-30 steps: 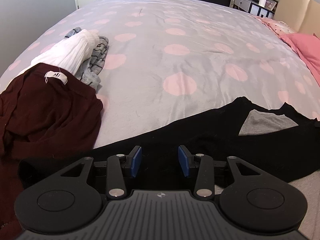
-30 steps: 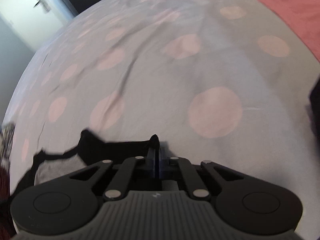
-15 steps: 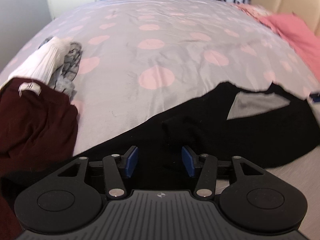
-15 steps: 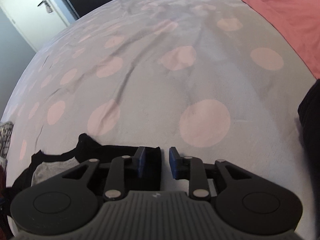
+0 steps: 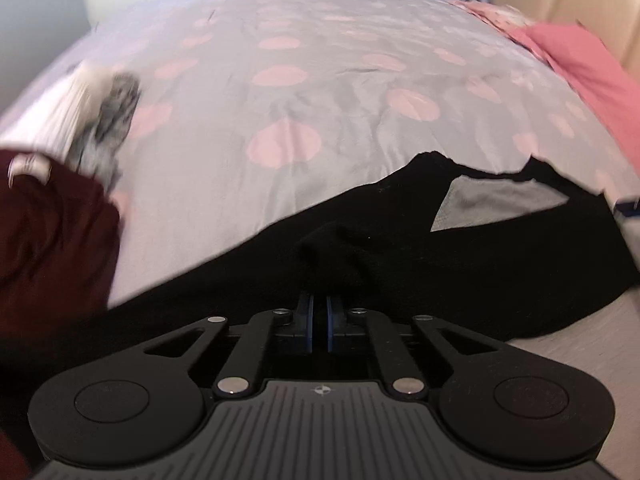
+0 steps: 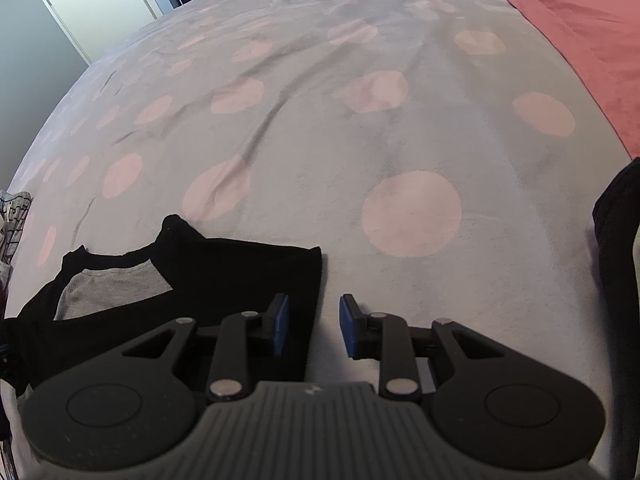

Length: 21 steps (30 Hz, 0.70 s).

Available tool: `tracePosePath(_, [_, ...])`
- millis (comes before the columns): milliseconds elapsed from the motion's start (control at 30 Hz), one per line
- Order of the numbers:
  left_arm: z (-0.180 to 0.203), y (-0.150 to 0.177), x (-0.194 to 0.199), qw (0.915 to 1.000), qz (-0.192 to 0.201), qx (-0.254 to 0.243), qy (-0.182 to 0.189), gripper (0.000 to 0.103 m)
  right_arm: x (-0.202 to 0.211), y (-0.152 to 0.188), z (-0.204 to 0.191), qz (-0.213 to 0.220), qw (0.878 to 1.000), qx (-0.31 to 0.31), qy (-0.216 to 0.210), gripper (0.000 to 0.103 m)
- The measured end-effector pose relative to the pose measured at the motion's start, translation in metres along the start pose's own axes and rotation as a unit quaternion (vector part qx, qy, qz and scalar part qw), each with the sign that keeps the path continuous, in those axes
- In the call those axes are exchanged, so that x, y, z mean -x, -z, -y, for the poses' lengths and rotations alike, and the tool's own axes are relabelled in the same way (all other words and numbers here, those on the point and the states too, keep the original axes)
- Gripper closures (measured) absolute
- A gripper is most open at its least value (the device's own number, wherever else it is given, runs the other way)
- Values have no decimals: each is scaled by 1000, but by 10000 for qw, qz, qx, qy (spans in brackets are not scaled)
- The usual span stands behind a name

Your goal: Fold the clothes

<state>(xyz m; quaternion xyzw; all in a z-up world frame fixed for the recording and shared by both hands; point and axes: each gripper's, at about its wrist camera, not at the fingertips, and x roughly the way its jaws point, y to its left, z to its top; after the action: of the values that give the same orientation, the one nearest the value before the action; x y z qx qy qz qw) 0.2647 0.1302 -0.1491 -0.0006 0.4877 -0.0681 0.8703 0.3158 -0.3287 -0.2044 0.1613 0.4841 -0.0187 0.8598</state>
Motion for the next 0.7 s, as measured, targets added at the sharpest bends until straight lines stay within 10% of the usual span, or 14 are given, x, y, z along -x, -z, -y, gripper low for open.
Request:
tracePosePath(233, [-23,7,7,9973,-574,420,-165,99,1,1,-4,-71,9999,92,38,71])
tracePosePath(700, [0,-6,18,9984,-27,79,-568,65,15,10,-4,-263,9995,180,-14,62])
